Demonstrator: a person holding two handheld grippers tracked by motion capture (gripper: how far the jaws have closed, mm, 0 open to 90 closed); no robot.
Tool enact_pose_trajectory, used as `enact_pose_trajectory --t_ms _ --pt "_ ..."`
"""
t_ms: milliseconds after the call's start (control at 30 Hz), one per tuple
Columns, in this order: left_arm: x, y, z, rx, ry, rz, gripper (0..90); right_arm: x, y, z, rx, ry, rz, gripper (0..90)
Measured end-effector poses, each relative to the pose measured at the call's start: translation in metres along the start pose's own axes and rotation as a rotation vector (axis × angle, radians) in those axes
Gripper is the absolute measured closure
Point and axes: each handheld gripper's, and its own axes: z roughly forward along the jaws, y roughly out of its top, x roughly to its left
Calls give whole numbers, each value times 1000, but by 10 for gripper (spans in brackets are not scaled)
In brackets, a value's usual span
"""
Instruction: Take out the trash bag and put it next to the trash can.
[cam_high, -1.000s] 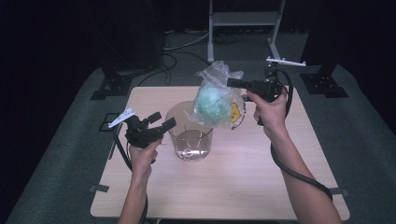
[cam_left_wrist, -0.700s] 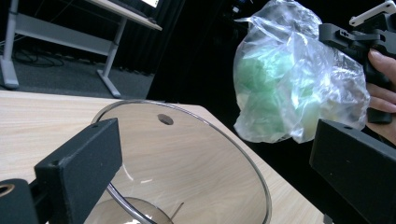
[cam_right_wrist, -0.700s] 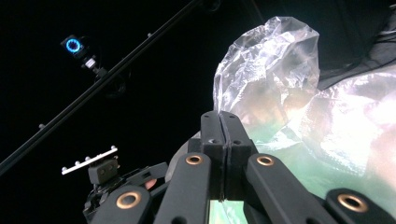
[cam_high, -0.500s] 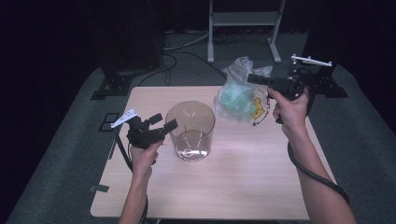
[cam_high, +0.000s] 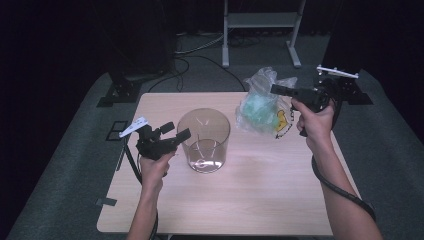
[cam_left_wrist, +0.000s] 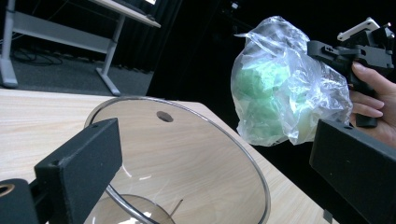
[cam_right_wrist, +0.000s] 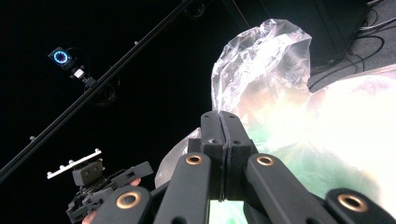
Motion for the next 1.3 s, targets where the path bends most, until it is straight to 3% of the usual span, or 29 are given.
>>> enact_pose_trajectory --t_ms 533,900,1300 --pt "-1 -1 2 6 -2 0 10 -29 -17 0 13 -23 57 900" --pt "-4 2 2 -2 2 6 10 -50 -33 10 46 -49 99 900" --pt "-6 1 4 1 -6 11 10 -64 -46 23 68 -58 131 900"
